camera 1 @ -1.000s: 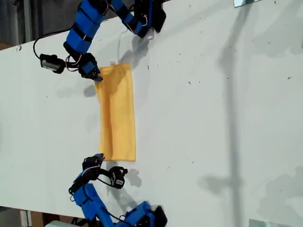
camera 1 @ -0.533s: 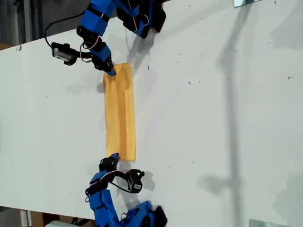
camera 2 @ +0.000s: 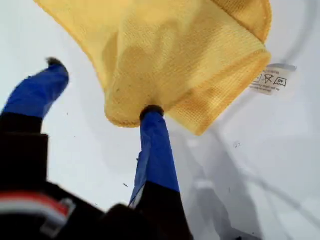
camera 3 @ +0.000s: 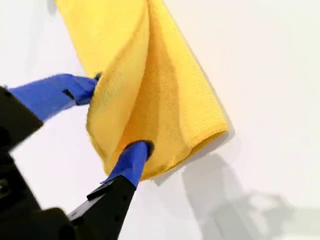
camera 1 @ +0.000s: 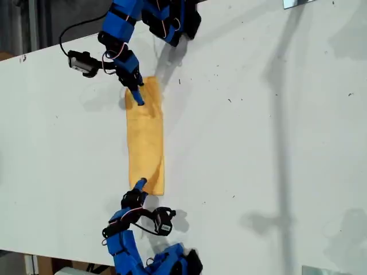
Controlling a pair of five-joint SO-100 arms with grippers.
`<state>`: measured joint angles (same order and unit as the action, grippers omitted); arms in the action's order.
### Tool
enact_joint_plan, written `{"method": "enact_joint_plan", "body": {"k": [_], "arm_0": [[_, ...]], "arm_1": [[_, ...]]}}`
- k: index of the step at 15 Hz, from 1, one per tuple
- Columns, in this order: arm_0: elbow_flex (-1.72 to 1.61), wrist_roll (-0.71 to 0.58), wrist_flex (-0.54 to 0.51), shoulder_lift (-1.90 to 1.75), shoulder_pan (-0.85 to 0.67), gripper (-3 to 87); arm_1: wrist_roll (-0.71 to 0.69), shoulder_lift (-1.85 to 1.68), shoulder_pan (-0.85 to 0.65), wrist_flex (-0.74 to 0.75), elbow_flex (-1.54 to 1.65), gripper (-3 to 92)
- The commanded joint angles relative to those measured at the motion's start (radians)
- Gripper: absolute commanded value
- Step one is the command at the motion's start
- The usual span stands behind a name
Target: Grasp corners of a square towel and fold twice.
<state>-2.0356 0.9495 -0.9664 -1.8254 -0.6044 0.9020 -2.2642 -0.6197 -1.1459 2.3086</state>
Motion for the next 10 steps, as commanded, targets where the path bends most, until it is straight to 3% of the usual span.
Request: {"method": "enact_joint_plan", "body": {"k": [1, 6, 10], "arm_0": [[0.078, 0.012, -0.069, -0.063, 0.031, 23.9], [0.040, 0.029, -0.169, -0.250, 0.005, 18.3], [-0.196, 0.074, -0.066, -0.393, -0.043, 17.2]], "arm_1": [[0.000, 0.020, 0.002, 0.000, -0.040, 42.2], [-0.041, 0.075, -0.149, -0.035, -0.051, 41.0], [-0.098, 0.446, -0.293, 0.006, -0.176, 42.7]]}}
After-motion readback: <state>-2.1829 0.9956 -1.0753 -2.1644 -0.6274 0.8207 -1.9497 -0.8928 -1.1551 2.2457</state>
